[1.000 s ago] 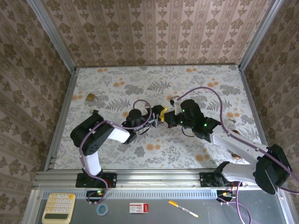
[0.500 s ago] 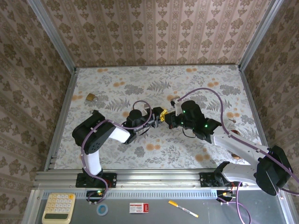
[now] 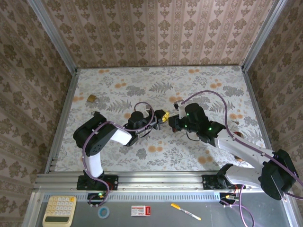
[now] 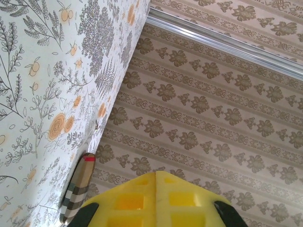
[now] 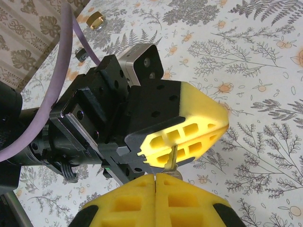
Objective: Unlock with the key
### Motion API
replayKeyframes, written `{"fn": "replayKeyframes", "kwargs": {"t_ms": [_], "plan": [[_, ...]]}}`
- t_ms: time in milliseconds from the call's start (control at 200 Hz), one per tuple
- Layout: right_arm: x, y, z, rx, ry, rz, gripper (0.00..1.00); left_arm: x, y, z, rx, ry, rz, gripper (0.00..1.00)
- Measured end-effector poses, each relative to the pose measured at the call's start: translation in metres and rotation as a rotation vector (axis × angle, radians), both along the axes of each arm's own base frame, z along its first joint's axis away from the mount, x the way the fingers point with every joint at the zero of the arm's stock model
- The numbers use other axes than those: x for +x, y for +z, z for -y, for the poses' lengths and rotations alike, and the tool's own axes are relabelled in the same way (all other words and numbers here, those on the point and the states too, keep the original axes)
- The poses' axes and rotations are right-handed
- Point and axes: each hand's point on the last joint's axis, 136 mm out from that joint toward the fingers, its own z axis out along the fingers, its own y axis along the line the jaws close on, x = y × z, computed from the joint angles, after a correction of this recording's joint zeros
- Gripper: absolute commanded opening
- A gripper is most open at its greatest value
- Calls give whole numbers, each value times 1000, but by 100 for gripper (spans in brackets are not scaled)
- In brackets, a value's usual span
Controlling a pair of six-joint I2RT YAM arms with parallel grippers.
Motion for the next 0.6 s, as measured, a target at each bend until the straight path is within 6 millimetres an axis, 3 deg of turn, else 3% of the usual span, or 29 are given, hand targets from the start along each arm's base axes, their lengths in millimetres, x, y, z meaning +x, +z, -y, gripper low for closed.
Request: {"fn": "replayKeyframes", "kwargs": {"t_ms": [75,155,230,280,470,600], "plan": [[-1,0,1,6,0,-2,16,0,1,0,11,-1,21,0],[-1,1,4,23,-11,-10,63,0,6,-2,36,-2,64,0],[1,5,11,53,-41,-18,85,3,16,-7,60,10,122,0],[3,11,19,90,-76,-17,89,7,28,-16,84,34,178,0],[22,51,50,384,-193,-15,88,16,84,-57,266,143,491,0],[31,70,34,587,-129,-25,81,1,129,-72,380,188,752,0]]}}
